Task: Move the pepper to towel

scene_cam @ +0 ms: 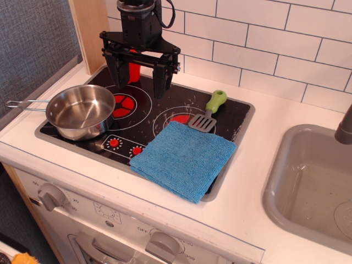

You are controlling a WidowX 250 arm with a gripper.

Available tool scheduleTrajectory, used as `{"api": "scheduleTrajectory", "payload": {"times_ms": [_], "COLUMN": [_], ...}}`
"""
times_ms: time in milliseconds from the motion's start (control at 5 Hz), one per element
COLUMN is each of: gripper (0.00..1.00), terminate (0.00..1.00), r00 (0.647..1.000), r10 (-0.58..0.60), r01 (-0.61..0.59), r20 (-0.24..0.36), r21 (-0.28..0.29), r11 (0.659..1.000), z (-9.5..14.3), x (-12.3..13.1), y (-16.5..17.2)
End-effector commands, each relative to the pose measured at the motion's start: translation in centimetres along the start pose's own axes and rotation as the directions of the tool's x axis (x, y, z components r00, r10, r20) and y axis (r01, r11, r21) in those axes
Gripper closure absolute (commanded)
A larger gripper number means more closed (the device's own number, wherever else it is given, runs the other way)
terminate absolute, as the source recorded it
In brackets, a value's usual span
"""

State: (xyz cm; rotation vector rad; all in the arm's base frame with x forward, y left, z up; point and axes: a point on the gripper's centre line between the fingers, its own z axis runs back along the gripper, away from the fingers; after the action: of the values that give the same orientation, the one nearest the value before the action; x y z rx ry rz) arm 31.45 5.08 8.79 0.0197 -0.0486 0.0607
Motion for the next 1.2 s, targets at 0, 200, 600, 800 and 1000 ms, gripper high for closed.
{"api": "scheduleTrajectory", "payload": {"times_ms": [0, 200, 600, 800, 1000], "gripper": [0.0, 0.0, 0.0, 0.0, 0.0], "terminate": [0.0, 0.0, 0.0, 0.0, 0.0], "r00": [1.0, 0.997, 0.98, 0.98, 0.979], "r10": [0.0, 0.068, 0.181, 0.186, 0.195], "r01": [0.0, -0.067, -0.182, -0.188, -0.196], "r20": [0.0, 0.025, 0.076, 0.071, 0.065], "r21": [0.0, -0.044, 0.001, 0.015, 0.015], "r11": [1.0, 0.997, 0.983, 0.982, 0.98], "z": [0.0, 0.3, 1.1, 0.0, -0.9], "x": [0.0, 2.3, 7.7, 9.7, 11.2], "y": [0.0, 2.4, 8.2, 9.1, 9.2]}}
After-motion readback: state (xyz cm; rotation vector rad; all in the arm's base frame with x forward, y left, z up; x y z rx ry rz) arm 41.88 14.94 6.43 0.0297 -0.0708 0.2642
